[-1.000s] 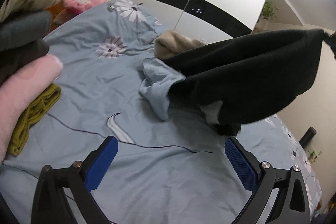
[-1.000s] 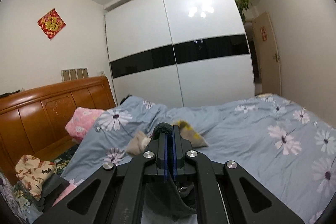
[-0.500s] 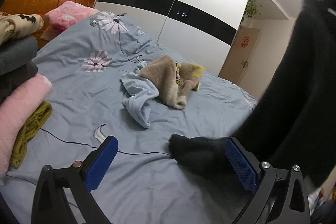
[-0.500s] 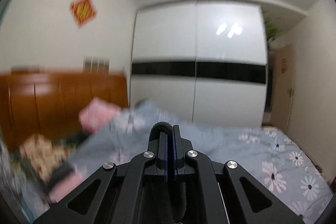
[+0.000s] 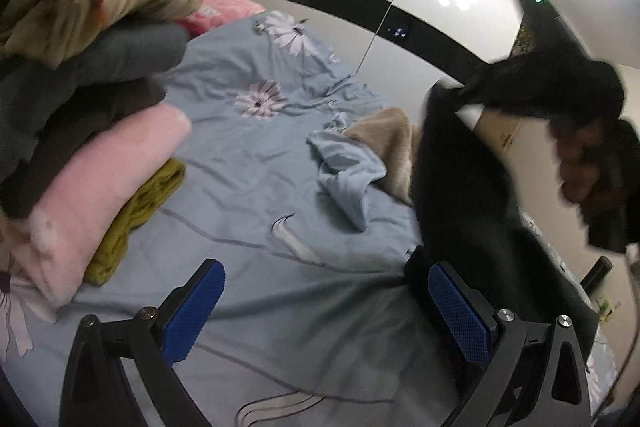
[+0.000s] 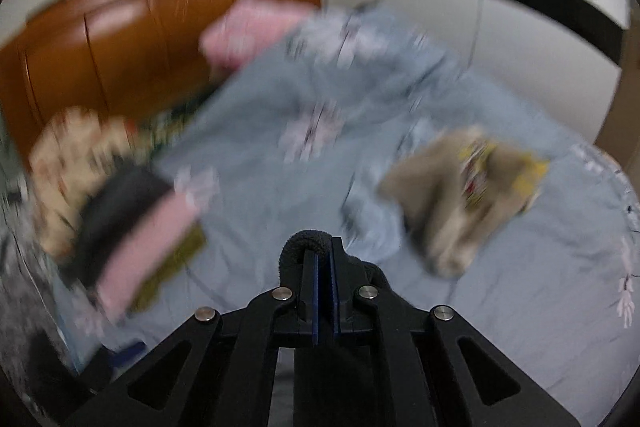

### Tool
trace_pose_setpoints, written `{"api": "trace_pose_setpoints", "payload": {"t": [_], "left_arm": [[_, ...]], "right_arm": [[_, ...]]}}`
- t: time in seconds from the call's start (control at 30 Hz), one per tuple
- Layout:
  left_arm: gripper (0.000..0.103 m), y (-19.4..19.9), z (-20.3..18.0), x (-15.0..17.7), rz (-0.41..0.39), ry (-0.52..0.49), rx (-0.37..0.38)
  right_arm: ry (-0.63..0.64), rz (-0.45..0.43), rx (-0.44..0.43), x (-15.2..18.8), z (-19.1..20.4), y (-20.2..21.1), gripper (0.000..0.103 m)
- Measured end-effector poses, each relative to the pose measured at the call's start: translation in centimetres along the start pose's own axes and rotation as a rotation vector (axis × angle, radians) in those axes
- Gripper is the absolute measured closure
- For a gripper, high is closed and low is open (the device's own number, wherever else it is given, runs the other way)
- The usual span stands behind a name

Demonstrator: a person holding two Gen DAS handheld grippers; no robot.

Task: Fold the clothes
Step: 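Lift the black jacket with the right gripper and shake it out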

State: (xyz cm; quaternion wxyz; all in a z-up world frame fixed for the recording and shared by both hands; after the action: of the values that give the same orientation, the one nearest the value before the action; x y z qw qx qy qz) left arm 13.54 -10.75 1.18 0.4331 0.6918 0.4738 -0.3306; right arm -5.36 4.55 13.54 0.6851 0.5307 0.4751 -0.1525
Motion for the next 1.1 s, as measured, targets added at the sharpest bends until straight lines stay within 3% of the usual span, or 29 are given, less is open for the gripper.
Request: {"api": "trace_pose_setpoints", "payload": {"t": [0.1,0.17,0.23,0.33,0.53,0.73,0.87,0.97,1.1], "left_arm": [[0.000,-0.1,0.4,0.9,0.035,0.008,0.007],[0.000,-0.2,0.1,1.1,0.049,0.020,0.020],[0.000,-0.5,-0.6,1.4,0.067,0.039,0.044],[0.000,-0.9,-2.6,1.7,0.094,0.069,0.109],[0.000,-2.5,-9.0,2.3,0.184,0.091,0.226],[0.000,-5.9,-13.1,4.7,0.327,0.086,0.230],[0.001,-7.8,-12.7,5.7,0.412,0.203,0.233],[0.009,-8.8,-11.9,6.0,0.450,0.289,0.226],[0.032,-9.5,-11.2,5.8,0.457,0.354,0.201]], "right_arm": [[0.054,0.119,-0.020,3.0,1.4,-2.9,0.096],[0.098,0.150,-0.039,3.8,2.0,-2.5,0.088],[0.126,0.152,-0.066,3.9,2.4,-1.1,0.066],[0.139,0.107,-0.078,3.5,1.6,2.2,0.058],[0.043,-0.004,0.003,4.7,-4.8,9.1,0.052],[-0.032,0.055,0.070,12.6,-10.3,12.3,0.052],[-0.026,0.089,0.051,16.0,-10.2,11.6,0.052],[-0.001,0.082,0.075,16.5,-9.5,10.4,0.052],[0.031,0.076,0.152,16.4,-9.5,8.5,0.052]]}}
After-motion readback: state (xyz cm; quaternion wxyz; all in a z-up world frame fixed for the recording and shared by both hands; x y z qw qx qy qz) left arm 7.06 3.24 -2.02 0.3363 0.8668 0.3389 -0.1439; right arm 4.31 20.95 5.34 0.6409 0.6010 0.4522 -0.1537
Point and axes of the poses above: each gripper's, at about its wrist camera, not at the fingertips, and y roughly against the way its jaws point, z to its left, x to its underside, the point moved 2 cm from there along -y, roughly the way its jaws point, and after that the axes turned 13 degrees about -z, right-handed, at the moved point
